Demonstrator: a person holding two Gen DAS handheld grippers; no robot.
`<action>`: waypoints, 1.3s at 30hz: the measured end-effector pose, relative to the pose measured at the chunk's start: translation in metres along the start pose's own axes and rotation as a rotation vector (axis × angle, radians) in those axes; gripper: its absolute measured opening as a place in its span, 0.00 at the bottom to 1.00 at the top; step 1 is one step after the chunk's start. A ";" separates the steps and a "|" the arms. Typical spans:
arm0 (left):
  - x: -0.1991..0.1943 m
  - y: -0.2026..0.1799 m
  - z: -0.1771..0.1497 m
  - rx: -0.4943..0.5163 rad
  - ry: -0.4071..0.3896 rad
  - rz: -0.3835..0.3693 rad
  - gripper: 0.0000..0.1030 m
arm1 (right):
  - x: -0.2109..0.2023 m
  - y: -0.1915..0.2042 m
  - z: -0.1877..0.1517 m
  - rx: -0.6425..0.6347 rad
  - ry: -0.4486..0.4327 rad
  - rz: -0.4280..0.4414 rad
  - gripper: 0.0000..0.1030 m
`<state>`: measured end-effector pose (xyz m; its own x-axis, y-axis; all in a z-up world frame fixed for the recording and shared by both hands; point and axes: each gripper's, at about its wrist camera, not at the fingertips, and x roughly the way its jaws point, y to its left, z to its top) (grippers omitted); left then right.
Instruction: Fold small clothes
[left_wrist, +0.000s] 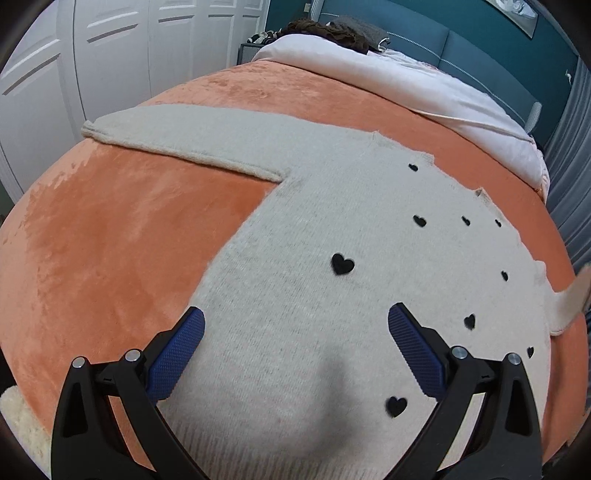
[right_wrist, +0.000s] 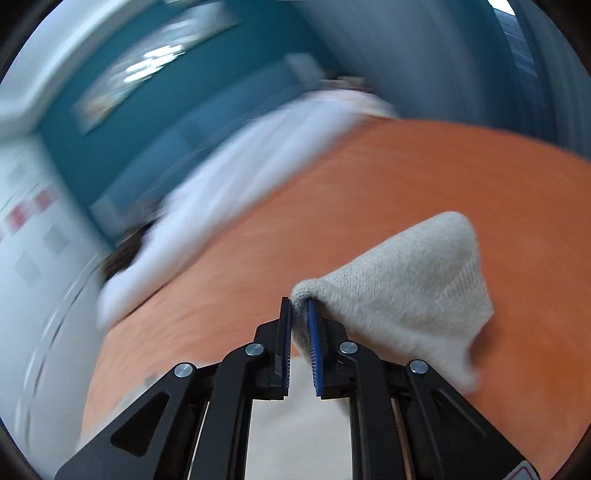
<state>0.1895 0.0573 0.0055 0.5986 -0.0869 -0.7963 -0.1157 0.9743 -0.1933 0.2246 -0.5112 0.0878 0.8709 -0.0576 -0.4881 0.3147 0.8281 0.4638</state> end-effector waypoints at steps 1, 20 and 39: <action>0.000 -0.002 0.006 -0.005 -0.012 -0.020 0.95 | 0.002 0.043 -0.009 -0.093 0.026 0.080 0.13; 0.168 -0.076 0.126 -0.318 0.169 -0.305 0.95 | 0.040 0.050 -0.189 0.086 0.392 0.141 0.53; 0.154 -0.060 0.119 -0.348 0.152 -0.343 0.08 | 0.093 0.027 -0.186 0.136 0.377 0.038 0.07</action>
<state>0.3825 0.0100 -0.0371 0.5291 -0.4443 -0.7230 -0.2052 0.7597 -0.6170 0.2439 -0.3908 -0.0822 0.6912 0.2016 -0.6940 0.3537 0.7431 0.5681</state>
